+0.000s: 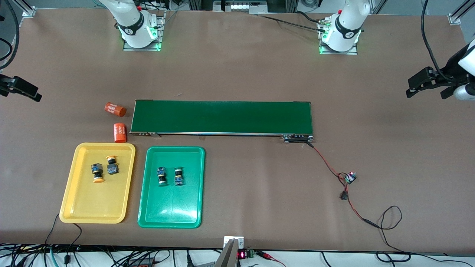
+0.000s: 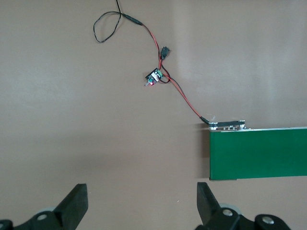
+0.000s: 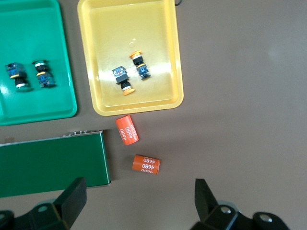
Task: Sort buttons by color to trays
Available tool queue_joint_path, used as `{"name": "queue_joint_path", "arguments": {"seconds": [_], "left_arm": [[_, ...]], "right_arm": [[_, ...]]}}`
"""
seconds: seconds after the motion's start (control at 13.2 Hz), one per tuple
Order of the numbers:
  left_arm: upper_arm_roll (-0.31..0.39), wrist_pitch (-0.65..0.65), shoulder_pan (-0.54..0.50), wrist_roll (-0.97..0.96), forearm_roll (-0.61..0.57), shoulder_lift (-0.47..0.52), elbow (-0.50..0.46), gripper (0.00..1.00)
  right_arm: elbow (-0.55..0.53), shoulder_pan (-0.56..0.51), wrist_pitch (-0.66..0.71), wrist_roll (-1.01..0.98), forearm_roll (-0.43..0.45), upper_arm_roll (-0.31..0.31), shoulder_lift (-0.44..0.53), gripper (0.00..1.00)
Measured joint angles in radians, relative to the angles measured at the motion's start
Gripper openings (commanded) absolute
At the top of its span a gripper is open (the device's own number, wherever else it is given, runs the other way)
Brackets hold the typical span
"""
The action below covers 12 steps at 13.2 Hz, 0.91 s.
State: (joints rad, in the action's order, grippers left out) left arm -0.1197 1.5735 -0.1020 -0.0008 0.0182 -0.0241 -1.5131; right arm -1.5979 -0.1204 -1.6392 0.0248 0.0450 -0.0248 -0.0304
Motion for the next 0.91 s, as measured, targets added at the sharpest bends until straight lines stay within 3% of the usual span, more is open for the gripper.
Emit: {"name": "queue_joint_path", "arguments": {"seconds": [0.91], "left_arm": [[0.001,-0.002,0.0,0.0,0.0,0.0,0.001,1.0]], "right_arm": [[-0.015,0.046,0.016,-0.051,0.0,0.0,0.0,1.0]]}}
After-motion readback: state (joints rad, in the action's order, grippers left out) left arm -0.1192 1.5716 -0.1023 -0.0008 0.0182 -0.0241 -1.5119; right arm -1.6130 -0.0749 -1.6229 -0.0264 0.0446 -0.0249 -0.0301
